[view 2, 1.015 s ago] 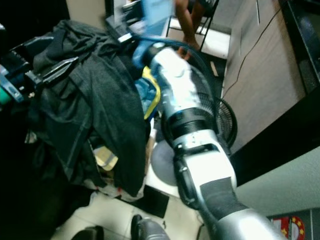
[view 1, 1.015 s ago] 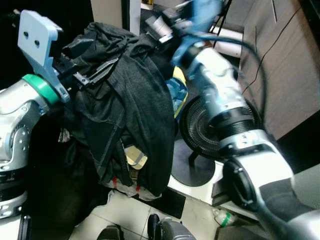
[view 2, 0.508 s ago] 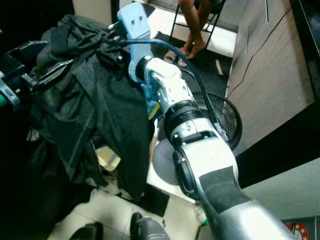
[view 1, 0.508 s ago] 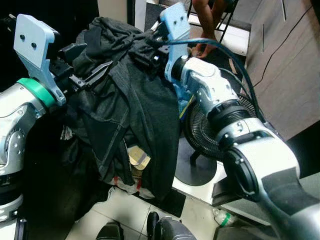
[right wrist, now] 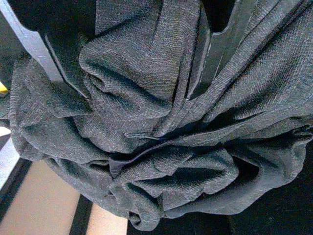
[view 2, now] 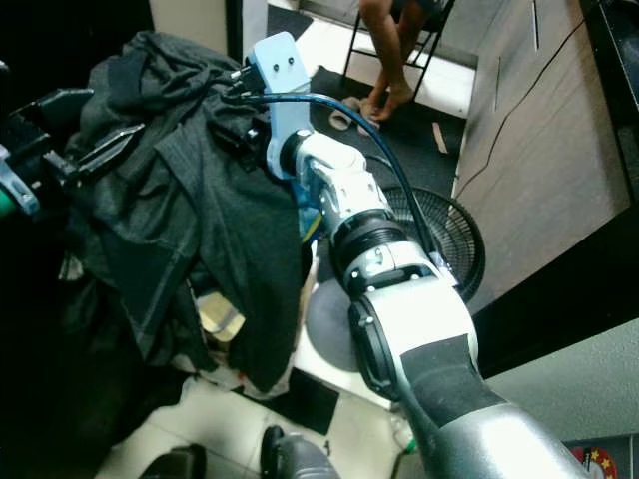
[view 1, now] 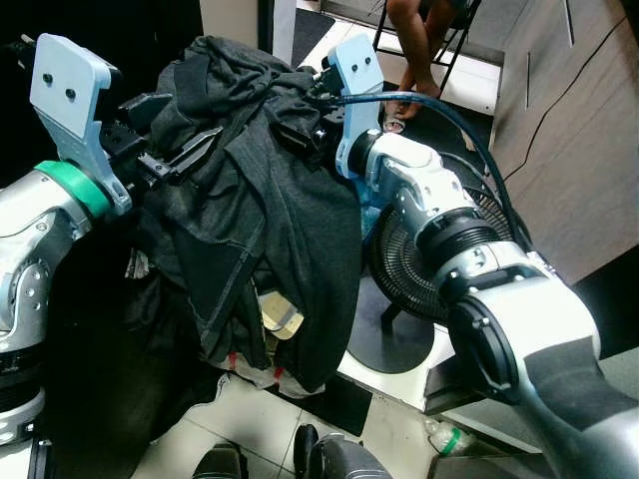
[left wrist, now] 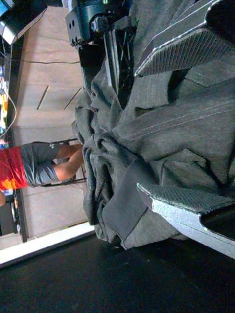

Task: Clothes washing

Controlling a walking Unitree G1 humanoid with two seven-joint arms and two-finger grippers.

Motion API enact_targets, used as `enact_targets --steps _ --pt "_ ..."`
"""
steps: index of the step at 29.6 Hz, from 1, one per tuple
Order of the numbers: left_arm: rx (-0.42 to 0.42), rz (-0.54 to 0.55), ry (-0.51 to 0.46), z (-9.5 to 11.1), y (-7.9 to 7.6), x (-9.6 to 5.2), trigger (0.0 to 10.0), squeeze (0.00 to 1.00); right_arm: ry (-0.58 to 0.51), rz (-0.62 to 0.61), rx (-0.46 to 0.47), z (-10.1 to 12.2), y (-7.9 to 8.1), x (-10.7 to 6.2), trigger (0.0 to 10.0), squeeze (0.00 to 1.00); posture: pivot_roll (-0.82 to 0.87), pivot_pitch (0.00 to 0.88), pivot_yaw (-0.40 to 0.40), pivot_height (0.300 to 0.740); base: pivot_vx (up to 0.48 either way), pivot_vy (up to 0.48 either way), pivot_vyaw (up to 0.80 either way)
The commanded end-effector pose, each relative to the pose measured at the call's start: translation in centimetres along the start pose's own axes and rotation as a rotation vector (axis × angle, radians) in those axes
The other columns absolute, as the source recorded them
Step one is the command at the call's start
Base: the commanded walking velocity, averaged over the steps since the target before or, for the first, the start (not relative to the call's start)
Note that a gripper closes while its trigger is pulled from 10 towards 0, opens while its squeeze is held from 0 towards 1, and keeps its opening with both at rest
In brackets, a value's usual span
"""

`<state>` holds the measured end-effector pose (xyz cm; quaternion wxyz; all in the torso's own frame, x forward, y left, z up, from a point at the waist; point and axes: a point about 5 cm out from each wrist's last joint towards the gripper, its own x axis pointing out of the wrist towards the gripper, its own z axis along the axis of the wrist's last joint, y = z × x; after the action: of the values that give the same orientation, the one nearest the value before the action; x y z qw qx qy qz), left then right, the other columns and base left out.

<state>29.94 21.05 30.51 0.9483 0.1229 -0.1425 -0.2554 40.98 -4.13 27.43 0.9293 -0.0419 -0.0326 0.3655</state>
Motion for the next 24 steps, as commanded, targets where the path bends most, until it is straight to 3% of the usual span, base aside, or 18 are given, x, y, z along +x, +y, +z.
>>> enact_targets --steps 1,8,13,24 --pt "0.013 -0.013 0.007 0.1 -0.4 -0.2 10.0 0.00 0.126 -0.037 0.065 -3.7 -0.4 -0.7 0.0 0.00 0.14 0.160 -0.061 0.740 0.000 0.000 0.00" --pt "0.006 -0.007 0.011 -0.1 -0.5 -0.2 10.0 0.00 0.052 -0.053 0.111 -2.5 -0.8 -0.7 0.0 0.00 0.13 0.155 -0.060 0.740 0.000 0.000 0.00" --pt "0.004 0.001 0.013 -0.1 -0.4 -0.2 10.0 0.00 -0.071 -0.050 0.198 -1.1 -1.4 -1.0 0.0 0.00 0.13 0.142 -0.053 0.740 0.000 0.000 0.00" --pt "0.003 0.007 0.009 0.0 -0.3 0.0 10.0 0.00 -0.126 -0.049 0.252 -0.5 -1.8 -1.2 0.0 0.00 0.13 0.134 -0.051 0.740 0.000 0.000 0.00"
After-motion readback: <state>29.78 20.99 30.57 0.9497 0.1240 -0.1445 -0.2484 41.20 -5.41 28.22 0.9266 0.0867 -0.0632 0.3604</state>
